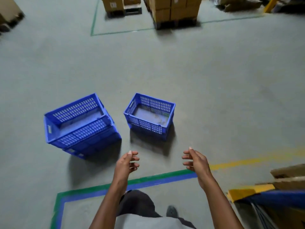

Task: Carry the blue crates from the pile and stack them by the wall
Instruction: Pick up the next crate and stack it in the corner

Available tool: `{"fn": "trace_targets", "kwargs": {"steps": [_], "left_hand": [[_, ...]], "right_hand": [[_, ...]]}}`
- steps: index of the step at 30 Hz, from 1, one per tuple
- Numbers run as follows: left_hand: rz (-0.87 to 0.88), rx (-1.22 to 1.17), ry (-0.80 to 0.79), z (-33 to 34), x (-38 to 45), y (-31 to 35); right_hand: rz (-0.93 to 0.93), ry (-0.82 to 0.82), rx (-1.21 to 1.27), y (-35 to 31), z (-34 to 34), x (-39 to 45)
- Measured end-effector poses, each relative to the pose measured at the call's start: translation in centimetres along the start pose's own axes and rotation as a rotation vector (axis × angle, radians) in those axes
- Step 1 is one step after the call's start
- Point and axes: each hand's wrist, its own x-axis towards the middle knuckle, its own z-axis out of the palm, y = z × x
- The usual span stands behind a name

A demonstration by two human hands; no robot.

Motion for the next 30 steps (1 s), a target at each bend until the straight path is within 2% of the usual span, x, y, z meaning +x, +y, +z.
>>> {"fn": "trace_targets", "kwargs": {"steps": [4,8,15,20,25,30], "left_hand": [[0.005,-0.086,0.025,0.9,6.5,3.0],[-0.025,-0.061,0.032,0.7,16.1,6.1],[-0.142,0.244,-0.174,-0.1,39.0,13.3],[-0.175,0.398,-0.185,0.1,53.1,17.4],[-0.229,0.553,-0.148,1.1,65.0,16.0],[-0.215,0.785,-0.058,-0.4,77.8,8.5]], "right_hand": [[0.002,-0.038,-0.018,-5.3,2.7,6.8],[0.037,-0.035,-0.049,-8.6,6.8,14.9],[0.155,-0.018,-0.128,-12.7,14.5,31.3],[0.339,0.058,-0.214,-13.0,17.6,40.7],[0.478,0.097,-0.321,-10.7,19.7,49.4],[0.487,0.099,-0.349,-6.9,21.6,59.4]]}}
